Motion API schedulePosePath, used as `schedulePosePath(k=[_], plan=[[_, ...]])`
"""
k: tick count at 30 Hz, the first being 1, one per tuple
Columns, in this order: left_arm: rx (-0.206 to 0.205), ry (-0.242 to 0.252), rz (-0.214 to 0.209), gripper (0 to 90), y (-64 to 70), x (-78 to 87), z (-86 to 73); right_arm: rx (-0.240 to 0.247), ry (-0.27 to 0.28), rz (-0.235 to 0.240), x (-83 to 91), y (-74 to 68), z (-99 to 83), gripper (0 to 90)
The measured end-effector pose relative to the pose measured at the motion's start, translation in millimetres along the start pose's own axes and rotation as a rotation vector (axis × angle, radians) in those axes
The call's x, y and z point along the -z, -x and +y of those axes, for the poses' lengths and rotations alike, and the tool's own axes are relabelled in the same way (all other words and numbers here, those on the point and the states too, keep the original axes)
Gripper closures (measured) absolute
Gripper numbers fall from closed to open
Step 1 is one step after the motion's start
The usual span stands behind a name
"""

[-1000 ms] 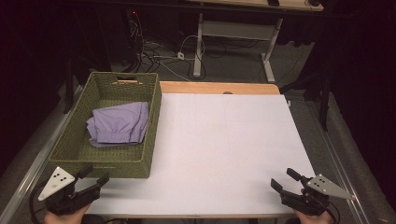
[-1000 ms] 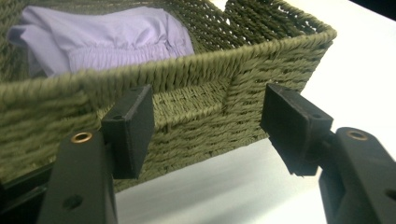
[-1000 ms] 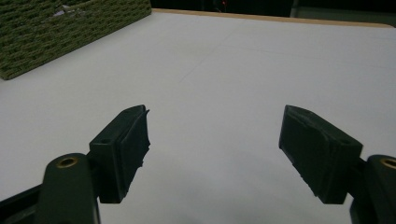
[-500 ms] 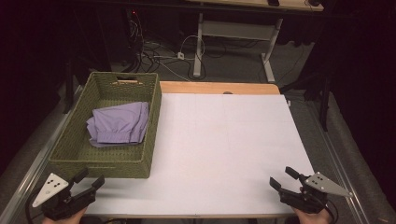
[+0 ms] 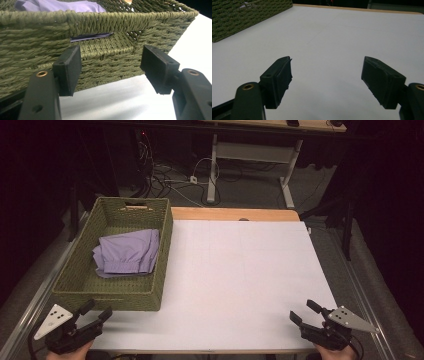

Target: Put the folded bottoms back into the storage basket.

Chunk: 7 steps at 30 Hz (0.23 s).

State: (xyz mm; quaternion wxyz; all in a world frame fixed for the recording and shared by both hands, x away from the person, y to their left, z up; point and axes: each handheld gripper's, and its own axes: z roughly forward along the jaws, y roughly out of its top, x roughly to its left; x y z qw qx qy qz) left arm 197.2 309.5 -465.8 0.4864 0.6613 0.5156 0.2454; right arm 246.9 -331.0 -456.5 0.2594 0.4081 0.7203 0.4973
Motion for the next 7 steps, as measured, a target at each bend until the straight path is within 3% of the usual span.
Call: schedulePosePath(k=[7], plan=[[0.01, -0.002, -0.007, 32.2, -1.5, -0.4, 0.1, 0.001, 0.0, 0.0, -0.3, 0.2, 0.1, 24.6]])
